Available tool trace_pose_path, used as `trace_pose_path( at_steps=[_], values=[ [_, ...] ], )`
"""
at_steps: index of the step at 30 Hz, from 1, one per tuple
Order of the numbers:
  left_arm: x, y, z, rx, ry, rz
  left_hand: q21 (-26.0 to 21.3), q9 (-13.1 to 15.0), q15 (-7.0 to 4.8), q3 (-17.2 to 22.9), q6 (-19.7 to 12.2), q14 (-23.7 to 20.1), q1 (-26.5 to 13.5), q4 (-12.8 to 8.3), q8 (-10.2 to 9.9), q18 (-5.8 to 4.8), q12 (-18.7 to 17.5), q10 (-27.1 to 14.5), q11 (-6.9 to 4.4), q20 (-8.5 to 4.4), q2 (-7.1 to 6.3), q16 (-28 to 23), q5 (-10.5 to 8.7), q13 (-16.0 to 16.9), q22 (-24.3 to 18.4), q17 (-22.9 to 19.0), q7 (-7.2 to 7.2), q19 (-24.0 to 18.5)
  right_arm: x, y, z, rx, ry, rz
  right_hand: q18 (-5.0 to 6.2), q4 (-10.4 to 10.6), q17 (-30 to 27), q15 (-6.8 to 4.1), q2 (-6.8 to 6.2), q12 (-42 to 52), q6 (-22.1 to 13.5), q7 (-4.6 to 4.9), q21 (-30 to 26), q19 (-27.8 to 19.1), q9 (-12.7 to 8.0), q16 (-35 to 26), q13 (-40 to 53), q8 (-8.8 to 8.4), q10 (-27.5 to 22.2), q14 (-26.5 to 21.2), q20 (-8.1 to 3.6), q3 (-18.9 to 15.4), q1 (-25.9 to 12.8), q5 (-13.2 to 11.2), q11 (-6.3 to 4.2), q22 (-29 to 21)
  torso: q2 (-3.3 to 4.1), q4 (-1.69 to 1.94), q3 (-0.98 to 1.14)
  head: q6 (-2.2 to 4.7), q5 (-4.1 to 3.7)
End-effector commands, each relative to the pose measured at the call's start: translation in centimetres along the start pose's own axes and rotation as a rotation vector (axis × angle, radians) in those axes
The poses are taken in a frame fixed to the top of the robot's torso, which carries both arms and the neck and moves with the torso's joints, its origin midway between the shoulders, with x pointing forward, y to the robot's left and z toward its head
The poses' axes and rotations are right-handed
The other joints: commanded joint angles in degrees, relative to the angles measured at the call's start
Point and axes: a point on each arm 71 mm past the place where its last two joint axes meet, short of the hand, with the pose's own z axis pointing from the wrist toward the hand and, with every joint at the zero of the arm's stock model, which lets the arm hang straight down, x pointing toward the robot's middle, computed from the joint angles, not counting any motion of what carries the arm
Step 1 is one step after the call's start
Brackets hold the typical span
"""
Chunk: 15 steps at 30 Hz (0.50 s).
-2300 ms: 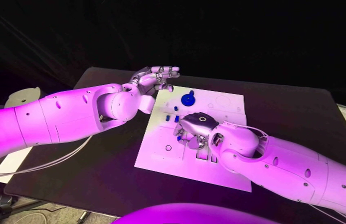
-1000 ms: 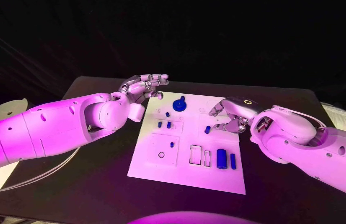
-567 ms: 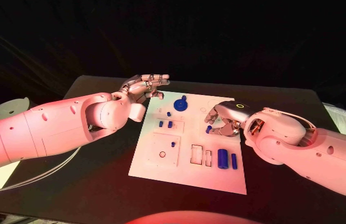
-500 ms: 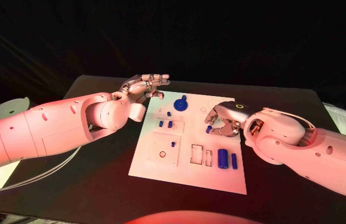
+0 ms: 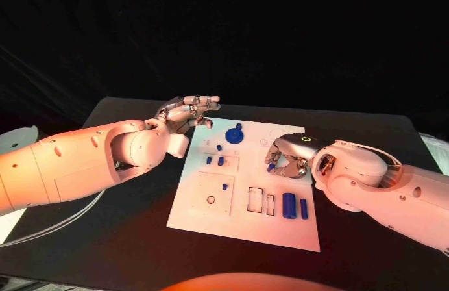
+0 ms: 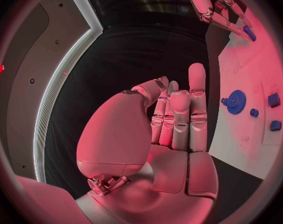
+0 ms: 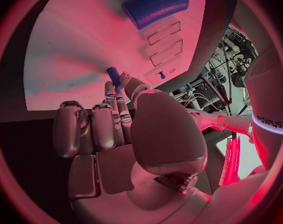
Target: Assemble the parts on the task board
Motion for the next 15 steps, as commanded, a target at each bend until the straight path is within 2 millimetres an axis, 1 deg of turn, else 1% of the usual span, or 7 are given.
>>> trace_pose_path(
  at_steps=[1,10,12,15],
  values=[
    [0.25,-0.03,0.01,0.002,0.025,-0.004,-0.21,-0.08,0.03,-0.1,-0.04,-0.27,0.05,-0.32,0.4,0.63,0.35,-0.4,-0.1,0.07,0.33,-0.31,0.19,0.07,-0.09,-0.06,0.12,-0.38,0.6,0.13,0.23,-0.004,0.028,-0.029,0.89,-0.04,-0.05,-0.5,0.37,-0.44,0.44,0.02,-0.29,0.16,0.06,0.29,-0.06,0.2,0.63,2.73,-0.32,0.64,0.51,0.02,-0.05,0.01,0.04,0.02,0.02,-0.03,0.12],
    [0.26,0.01,0.02,-0.003,0.027,-0.005,-0.22,-0.09,0.06,-0.15,-0.04,-0.29,-0.09,-0.32,0.41,0.61,0.47,-0.47,-0.07,0.09,0.4,-0.27,0.17,0.07,-0.09,-0.06,0.15,-0.41,0.86,0.11,0.56,-0.002,0.022,-0.05,0.88,-0.24,-0.05,-0.62,0.62,-0.89,1.19,0.0,-0.29,0.2,0.05,0.42,-0.02,0.09,1.47,2.74,-0.43,2.25,0.85,-0.61,-0.16,0.04,0.0,-0.05,0.02,-0.21,0.15],
    [0.26,0.01,0.02,-0.004,0.027,-0.005,-0.22,-0.09,0.06,-0.15,-0.04,-0.29,-0.09,-0.32,0.41,0.61,0.47,-0.47,-0.07,0.09,0.4,-0.27,0.17,0.07,-0.09,-0.06,0.15,-0.41,0.8,0.15,0.58,-0.005,0.01,-0.051,0.87,-0.34,-0.03,-0.71,0.85,-0.82,1.75,-0.06,-0.25,0.24,0.13,0.46,0.04,0.23,2.09,2.74,-0.51,2.79,1.01,-0.84,-0.3,0.11,0.0,-0.07,0.02,-0.26,0.16],
    [0.27,0.02,0.02,-0.004,0.028,-0.005,-0.22,-0.09,0.06,-0.15,-0.05,-0.29,-0.1,-0.32,0.41,0.61,0.47,-0.47,-0.07,0.09,0.4,-0.27,0.17,0.07,-0.09,-0.06,0.15,-0.41,0.61,0.28,0.57,-0.014,-0.019,-0.048,0.79,-0.86,0.33,-1.18,1.53,-0.41,3.53,-0.36,0.06,0.49,0.48,0.79,0.29,0.88,4.07,2.81,-0.84,4.05,1.67,-1.1,-0.79,0.56,-0.01,-0.08,0.03,-0.26,0.15]
  ],
)
